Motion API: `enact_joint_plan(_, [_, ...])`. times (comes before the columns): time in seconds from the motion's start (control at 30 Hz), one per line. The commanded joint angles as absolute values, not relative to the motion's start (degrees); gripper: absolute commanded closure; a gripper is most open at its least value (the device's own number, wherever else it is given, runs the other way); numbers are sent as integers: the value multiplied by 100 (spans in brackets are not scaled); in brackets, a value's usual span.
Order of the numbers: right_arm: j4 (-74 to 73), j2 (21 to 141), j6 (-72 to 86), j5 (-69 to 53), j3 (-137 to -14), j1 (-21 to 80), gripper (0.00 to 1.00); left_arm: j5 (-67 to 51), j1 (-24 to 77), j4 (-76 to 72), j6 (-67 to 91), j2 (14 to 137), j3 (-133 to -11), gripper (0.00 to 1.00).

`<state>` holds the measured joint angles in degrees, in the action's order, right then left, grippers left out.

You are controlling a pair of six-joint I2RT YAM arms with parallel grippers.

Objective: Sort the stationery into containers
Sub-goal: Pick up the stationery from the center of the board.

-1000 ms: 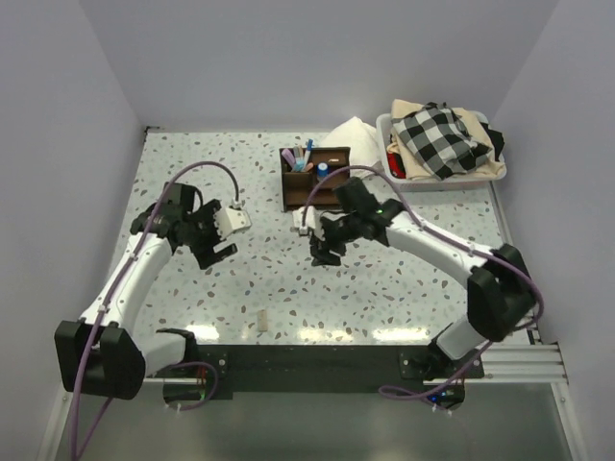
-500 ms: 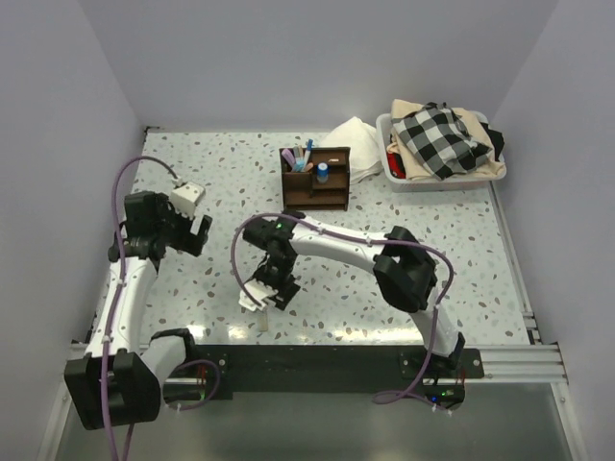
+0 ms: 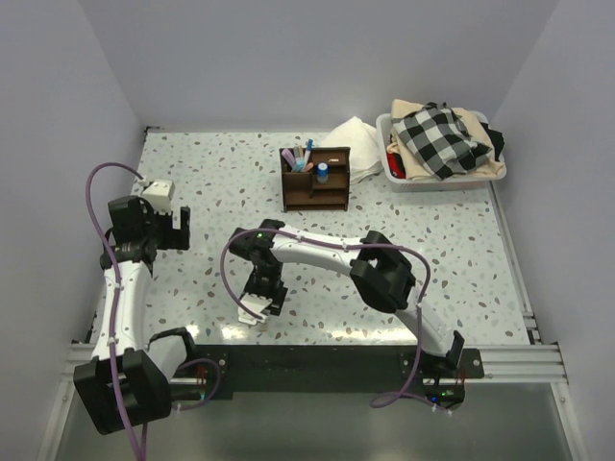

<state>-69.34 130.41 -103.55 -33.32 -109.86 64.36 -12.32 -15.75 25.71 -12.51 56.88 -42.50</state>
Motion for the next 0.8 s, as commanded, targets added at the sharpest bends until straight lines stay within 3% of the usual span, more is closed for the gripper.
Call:
enact_joint_plan(0.0, [-7172, 13262, -10810, -3235, -11461, 6504, 48, -1222, -1608, 2320, -1142, 5660, -4289, 3])
enact_joint_plan(0.77, [-7216, 13596, -11092, -3085, -11496, 6688, 57, -1169, -1617, 2276, -1230, 5713, -4219, 3])
